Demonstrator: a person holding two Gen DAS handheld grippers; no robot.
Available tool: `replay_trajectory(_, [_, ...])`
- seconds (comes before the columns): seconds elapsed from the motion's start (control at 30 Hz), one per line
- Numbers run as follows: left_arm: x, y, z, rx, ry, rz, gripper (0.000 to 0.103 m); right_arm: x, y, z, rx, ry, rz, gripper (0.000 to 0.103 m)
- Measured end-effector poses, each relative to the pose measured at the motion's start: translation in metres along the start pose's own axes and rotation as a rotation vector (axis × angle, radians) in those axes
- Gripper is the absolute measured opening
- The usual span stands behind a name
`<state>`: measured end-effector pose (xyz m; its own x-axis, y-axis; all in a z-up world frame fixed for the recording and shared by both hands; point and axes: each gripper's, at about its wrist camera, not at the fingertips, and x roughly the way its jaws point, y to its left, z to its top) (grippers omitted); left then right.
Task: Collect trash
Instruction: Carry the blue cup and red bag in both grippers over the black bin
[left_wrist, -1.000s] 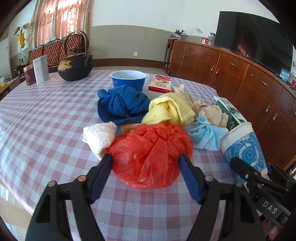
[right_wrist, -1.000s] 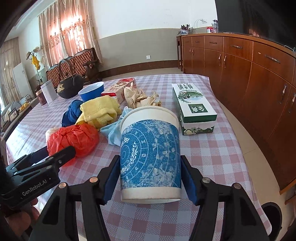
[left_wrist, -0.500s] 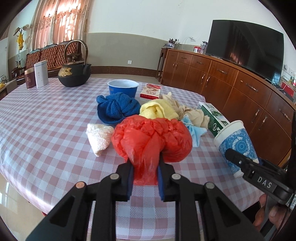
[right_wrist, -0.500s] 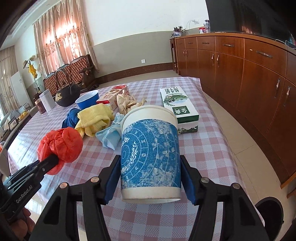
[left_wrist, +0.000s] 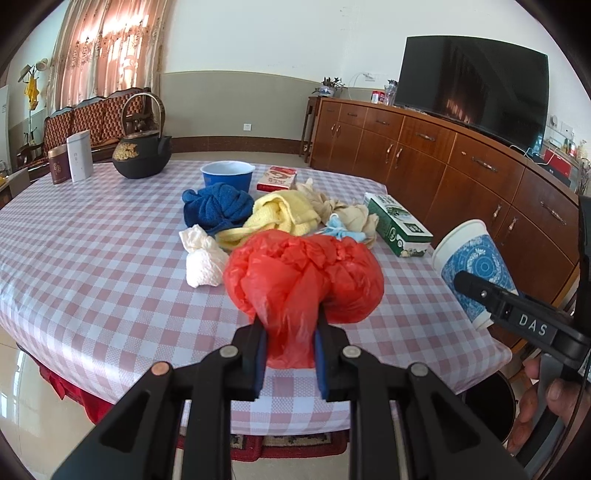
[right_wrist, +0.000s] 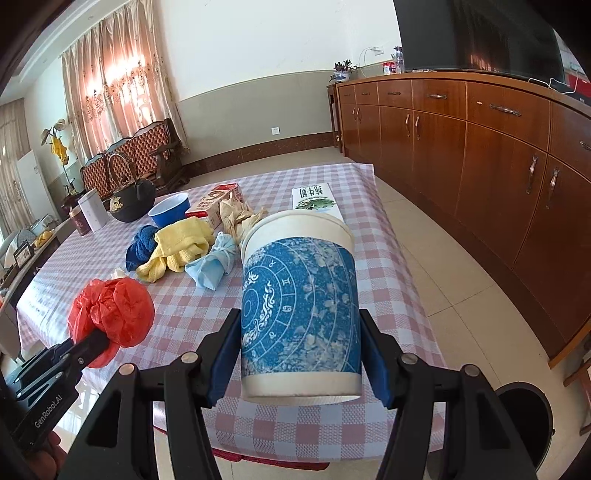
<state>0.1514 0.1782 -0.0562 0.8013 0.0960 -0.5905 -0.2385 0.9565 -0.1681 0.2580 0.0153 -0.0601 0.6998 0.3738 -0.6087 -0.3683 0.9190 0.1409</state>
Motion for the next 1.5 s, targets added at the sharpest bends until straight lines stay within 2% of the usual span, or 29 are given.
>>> replay_trajectory(0.73, [-0.037, -0.081, -0.019, 0.094, 0.002, -0.146, 0.023, -0.082, -0.067, -0.029, 0.044, -0.035, -0.120, 0.062])
replay_trajectory(1.5, [-0.029, -0.190, -0.043, 0.243, 0.051, -0.335, 0.023, -0.143, -0.171, -0.064, 0.167, -0.058, -0.294, 0.062])
